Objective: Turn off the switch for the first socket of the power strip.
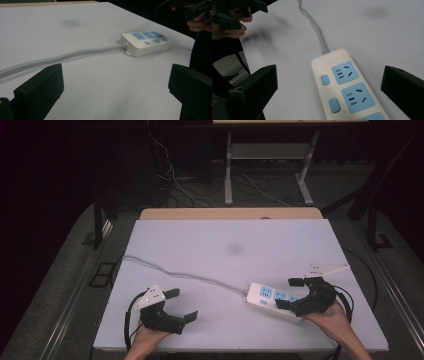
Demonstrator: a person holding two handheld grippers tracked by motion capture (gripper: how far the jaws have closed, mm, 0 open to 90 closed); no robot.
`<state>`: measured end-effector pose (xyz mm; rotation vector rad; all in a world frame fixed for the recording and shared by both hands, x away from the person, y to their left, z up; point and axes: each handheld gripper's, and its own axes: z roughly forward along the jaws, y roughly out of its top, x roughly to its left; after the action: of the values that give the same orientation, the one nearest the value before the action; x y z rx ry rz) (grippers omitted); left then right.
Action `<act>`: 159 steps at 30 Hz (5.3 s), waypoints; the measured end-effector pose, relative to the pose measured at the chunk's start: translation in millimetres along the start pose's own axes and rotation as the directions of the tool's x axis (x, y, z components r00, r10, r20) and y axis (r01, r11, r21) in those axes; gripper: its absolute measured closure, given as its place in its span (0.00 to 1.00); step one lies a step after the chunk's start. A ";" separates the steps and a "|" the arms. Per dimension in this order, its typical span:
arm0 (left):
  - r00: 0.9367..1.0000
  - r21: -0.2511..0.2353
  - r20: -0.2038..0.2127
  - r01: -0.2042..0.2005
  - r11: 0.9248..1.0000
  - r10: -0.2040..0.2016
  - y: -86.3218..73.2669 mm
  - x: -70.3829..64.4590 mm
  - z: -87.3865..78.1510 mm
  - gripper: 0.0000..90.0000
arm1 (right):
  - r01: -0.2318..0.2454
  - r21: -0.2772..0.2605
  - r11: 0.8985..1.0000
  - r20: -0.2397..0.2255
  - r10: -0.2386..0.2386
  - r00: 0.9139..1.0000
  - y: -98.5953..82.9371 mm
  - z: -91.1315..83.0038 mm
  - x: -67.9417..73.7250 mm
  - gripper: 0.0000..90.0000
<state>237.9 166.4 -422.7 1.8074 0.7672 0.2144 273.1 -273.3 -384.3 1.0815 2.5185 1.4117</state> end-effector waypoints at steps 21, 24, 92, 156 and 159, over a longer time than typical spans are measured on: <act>1.000 0.001 0.004 0.001 1.000 -0.001 -0.1 0.0 0.6 0.00 | 0.054 0.111 0.992 -0.020 -0.052 0.998 17.7 19.2 -0.5 0.01; 1.000 0.002 0.004 0.003 1.000 -0.003 -0.2 0.2 0.6 0.00 | 0.066 0.134 0.989 -0.026 -0.063 0.998 20.6 23.9 -0.9 0.01; 1.000 0.006 0.008 0.000 1.000 0.000 -0.7 0.9 0.8 0.00 | 0.255 0.474 0.843 -0.183 -0.190 0.965 41.2 79.7 -6.3 0.99; 1.000 0.022 0.009 -0.006 1.000 0.006 -1.4 0.6 3.1 0.00 | 0.320 0.355 0.878 -0.188 -0.269 0.945 63.3 56.1 -2.7 1.00; 1.000 0.021 0.011 -0.006 1.000 0.006 -1.4 0.5 3.6 0.00 | 0.309 0.341 0.888 -0.172 -0.264 0.949 64.9 49.9 -5.4 1.00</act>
<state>239.5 164.2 -425.4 1.8299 0.7584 0.2007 331.0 -218.5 -364.9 0.6265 2.9565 0.9849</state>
